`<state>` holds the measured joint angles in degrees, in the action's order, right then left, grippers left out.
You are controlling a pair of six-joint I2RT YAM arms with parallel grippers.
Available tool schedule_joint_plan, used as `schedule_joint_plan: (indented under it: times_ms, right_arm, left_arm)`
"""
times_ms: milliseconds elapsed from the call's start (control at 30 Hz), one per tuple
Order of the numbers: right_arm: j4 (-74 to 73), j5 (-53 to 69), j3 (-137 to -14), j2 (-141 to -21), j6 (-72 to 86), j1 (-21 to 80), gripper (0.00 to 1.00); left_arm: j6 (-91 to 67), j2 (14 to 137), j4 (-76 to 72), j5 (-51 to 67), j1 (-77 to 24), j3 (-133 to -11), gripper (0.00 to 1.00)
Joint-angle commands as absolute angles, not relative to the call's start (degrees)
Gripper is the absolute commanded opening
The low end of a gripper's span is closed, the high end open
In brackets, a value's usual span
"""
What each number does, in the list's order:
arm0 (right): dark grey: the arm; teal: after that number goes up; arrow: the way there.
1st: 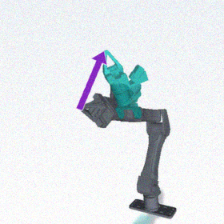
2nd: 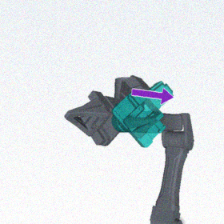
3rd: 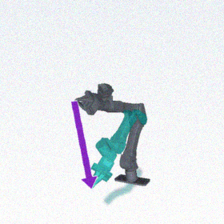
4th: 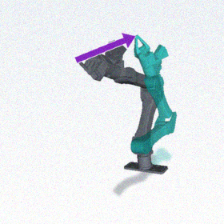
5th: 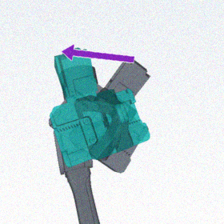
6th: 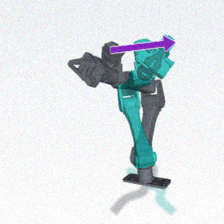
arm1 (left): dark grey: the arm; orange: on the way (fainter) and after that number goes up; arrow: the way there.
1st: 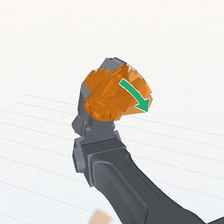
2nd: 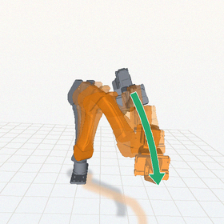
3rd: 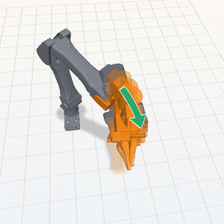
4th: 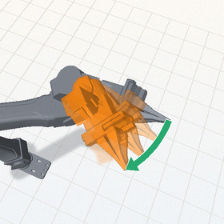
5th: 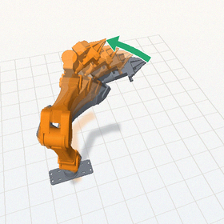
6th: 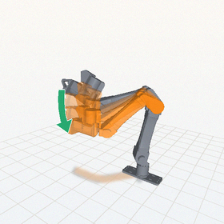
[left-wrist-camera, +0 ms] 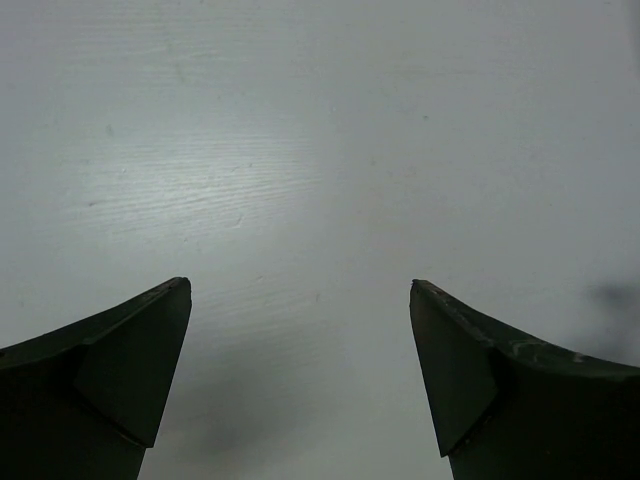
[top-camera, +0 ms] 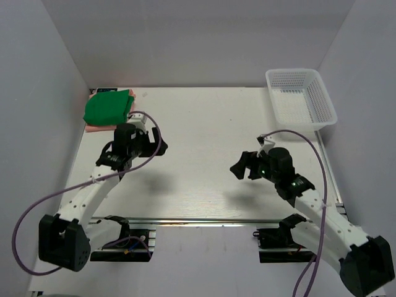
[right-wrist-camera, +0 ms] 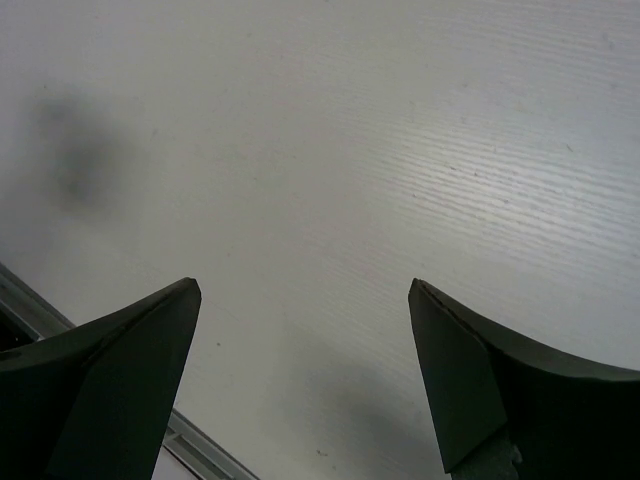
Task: Fold and stack the t-shirts
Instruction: Put the neatly folded tshirt into the corner of the board with the left arm
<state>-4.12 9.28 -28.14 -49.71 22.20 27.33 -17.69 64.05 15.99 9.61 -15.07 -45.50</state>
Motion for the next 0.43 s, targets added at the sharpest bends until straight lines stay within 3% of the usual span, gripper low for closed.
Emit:
schedule_joint_plan:
  times_ms: [0, 167, 400]
  right_arm:
    - [-6.06, 4.05, -25.32, -43.69, 25.12, 27.07, 0.9]
    - [-6.42, 0.79, -20.31, -34.3, 26.63, 27.16, 0.9]
    - [-7.03, 1.23, -19.25, -29.8, 25.23, 26.98, 0.9]
  left_arm:
    - [-21.09, 58.37, 18.72, -0.35, -17.31, -42.28, 1.0]
    - [-20.57, 54.49, 19.86, -3.52, -19.42, -40.96, 1.0]
    - [-20.04, 55.28, 20.39, -5.45, -21.09, -40.96, 1.0]
